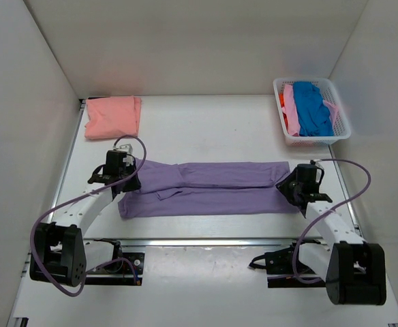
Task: Fold and stack the t-shirts
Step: Fold the other side of the tshirt into a rectangle
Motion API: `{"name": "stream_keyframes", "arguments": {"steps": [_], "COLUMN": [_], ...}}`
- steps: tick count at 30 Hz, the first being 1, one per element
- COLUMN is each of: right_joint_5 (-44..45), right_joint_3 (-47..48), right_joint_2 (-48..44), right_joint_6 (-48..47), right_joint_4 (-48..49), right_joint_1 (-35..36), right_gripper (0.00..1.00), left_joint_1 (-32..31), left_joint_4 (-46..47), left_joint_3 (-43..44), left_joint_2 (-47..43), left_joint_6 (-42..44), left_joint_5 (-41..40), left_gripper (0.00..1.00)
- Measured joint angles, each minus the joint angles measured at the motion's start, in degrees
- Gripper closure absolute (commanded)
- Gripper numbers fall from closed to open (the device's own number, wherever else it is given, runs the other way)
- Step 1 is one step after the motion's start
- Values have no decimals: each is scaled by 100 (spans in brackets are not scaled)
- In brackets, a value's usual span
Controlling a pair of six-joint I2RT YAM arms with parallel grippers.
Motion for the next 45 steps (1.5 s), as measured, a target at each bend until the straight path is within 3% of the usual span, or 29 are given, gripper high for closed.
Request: {"name": "stream_keyframes", "arguments": {"steps": [6,15,21,25,27,30,40,45], "right_joint_5": [79,94,33,-22,-68,-153,-140,46], "right_joint_3": [92,2072,2492,2533,2566,2566,2286,1832], "right_joint_2": [-334,1821,2448,2708,2844,2894,2214,1622], "right_joint_6": [-160,-1163,-1443,-1537,-1572,-1598,-1427,-1259], "right_joint_4": [-4,-85,-247,-448,-529,-627,-809,-1073], "right_joint_1": [-354,-138,-4,31,66,103,-74,-446], "right_gripper": [82,78,75,76,86,100,100,84], "left_joint_1": [-4,-76,-76,-76,-76,-74,-94,-328], "left_joint_4": [-20,-2,2,7,7,15,33,28], "left_joint_3": [-87,-83,-83,-83,-83,-83,-83,-83], "left_joint_2": [-297,-741,-710,-688,-678,-675,-686,-656], "left_joint_6": [-157,-293,-293,-295,-295,-295,-317,-332], "left_joint_5": [-42,-66,-68,-68,-68,-68,-57,-42], "left_gripper": [65,67,67,67,67,67,68,69]}}
